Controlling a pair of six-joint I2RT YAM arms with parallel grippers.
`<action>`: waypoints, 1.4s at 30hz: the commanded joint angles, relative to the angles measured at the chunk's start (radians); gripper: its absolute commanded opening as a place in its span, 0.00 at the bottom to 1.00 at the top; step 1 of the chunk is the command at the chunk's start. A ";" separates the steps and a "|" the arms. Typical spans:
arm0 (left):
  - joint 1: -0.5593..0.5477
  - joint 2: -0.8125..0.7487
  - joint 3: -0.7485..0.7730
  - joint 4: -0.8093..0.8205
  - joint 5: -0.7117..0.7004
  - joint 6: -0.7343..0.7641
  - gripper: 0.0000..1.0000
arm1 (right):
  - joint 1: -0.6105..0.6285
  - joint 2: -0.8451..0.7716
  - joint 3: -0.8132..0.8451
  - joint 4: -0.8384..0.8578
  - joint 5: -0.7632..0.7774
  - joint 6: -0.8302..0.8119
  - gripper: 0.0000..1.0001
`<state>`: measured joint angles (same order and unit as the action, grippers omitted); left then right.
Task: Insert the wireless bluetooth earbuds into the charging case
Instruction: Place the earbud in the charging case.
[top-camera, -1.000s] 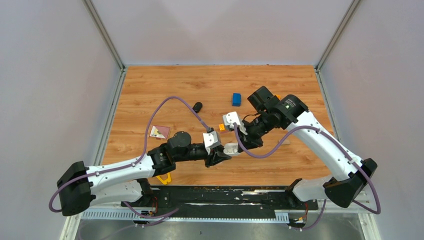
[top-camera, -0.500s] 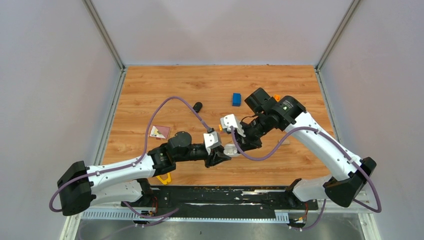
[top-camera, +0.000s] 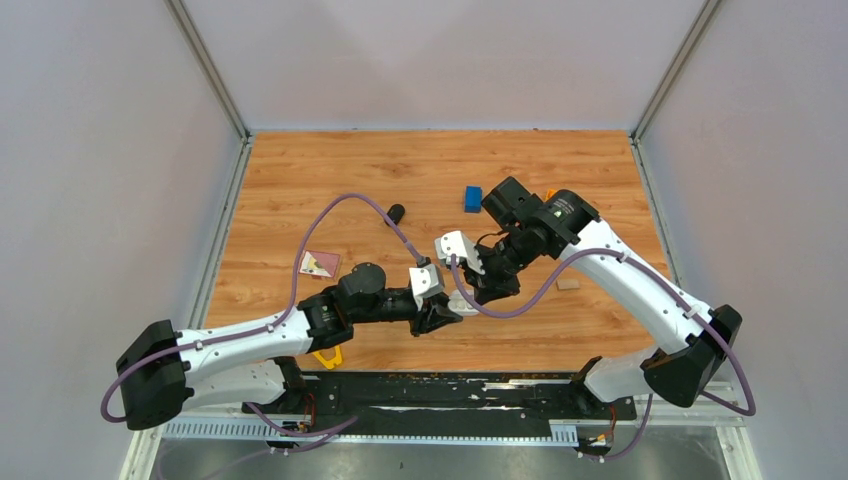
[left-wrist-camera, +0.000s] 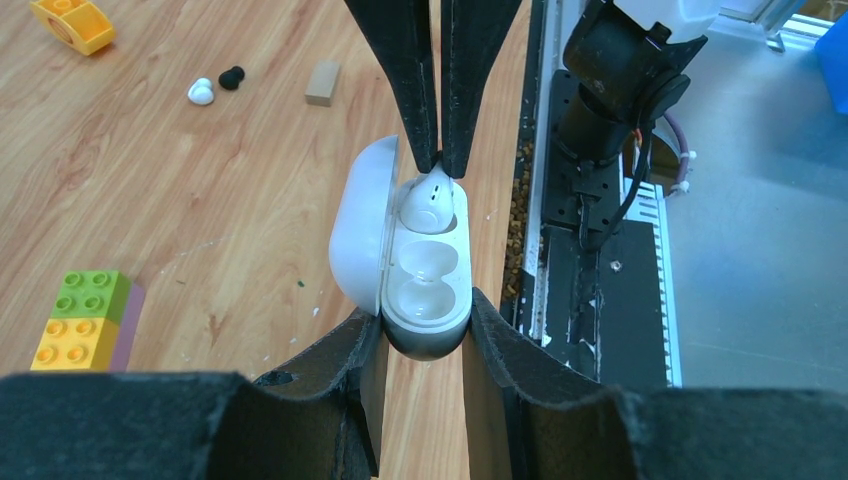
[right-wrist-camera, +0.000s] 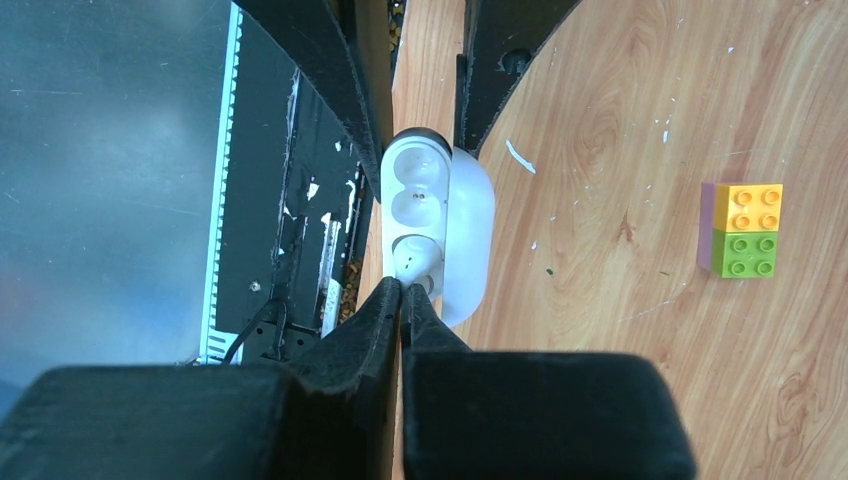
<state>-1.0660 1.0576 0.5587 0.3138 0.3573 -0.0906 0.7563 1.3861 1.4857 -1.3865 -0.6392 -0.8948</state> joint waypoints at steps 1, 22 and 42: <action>-0.005 -0.010 0.003 0.072 0.025 -0.002 0.00 | 0.006 0.004 0.025 0.012 0.016 -0.005 0.00; -0.005 -0.006 -0.002 0.091 0.043 -0.005 0.00 | 0.013 0.005 -0.014 0.049 0.002 -0.004 0.02; -0.005 0.004 -0.003 0.080 0.062 0.009 0.00 | 0.012 0.014 -0.001 0.062 0.022 -0.022 0.10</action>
<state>-1.0660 1.0622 0.5468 0.3325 0.3813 -0.0971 0.7650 1.3994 1.4715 -1.3739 -0.6281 -0.9012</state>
